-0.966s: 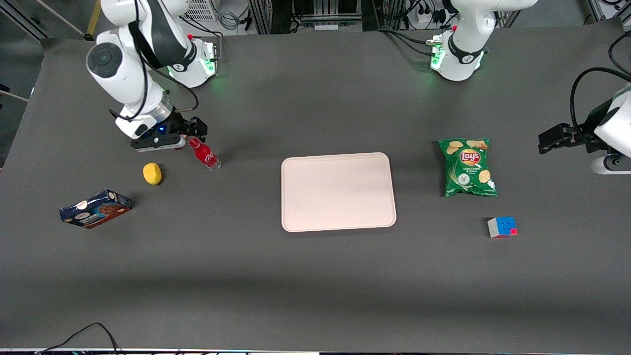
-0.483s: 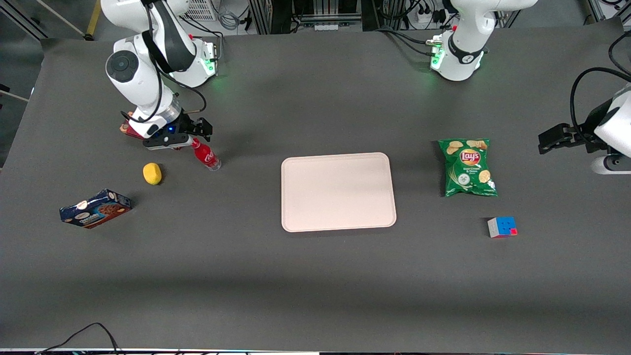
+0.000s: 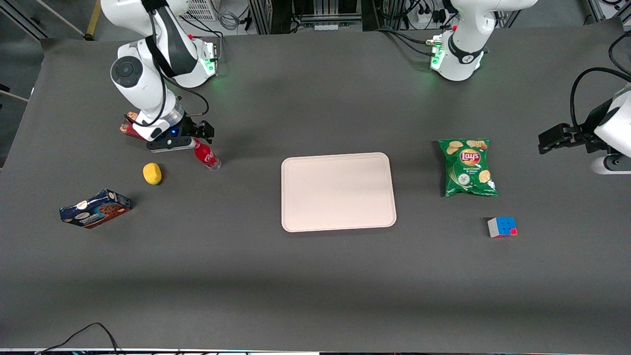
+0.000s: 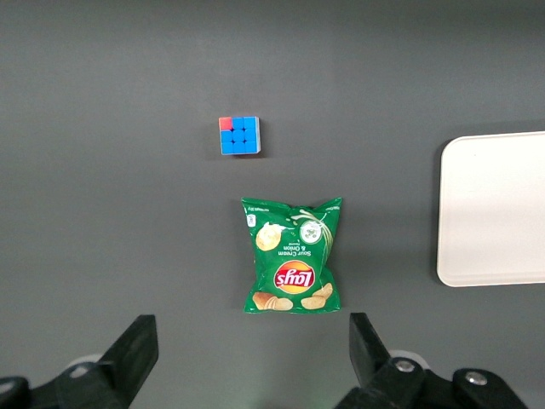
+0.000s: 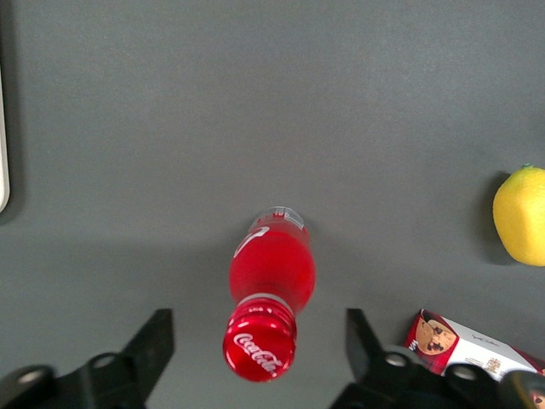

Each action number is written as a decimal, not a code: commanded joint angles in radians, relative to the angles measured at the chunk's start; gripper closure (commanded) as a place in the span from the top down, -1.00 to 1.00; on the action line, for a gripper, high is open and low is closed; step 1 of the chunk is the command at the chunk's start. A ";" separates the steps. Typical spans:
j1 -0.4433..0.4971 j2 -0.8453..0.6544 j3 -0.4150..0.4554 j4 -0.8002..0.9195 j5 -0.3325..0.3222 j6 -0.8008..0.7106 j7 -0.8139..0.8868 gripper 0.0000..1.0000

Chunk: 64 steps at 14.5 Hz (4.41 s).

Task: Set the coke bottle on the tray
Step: 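Lower the open right gripper over the bottle and close it around it, then lift the red bottle with the right gripper, then carry the bottle over the white tray and lower it onto the tray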

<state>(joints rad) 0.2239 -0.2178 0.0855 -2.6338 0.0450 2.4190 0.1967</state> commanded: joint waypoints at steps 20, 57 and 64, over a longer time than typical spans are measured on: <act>-0.003 -0.040 0.010 0.440 -0.042 -0.533 0.012 -1.00; 0.318 0.899 0.091 1.299 -0.180 -0.446 0.699 -0.52; 0.298 0.876 0.092 1.302 -0.169 -0.445 0.695 1.00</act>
<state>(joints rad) 0.5375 0.6938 0.1739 -1.3251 -0.1152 1.9651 0.8702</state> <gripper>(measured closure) 0.308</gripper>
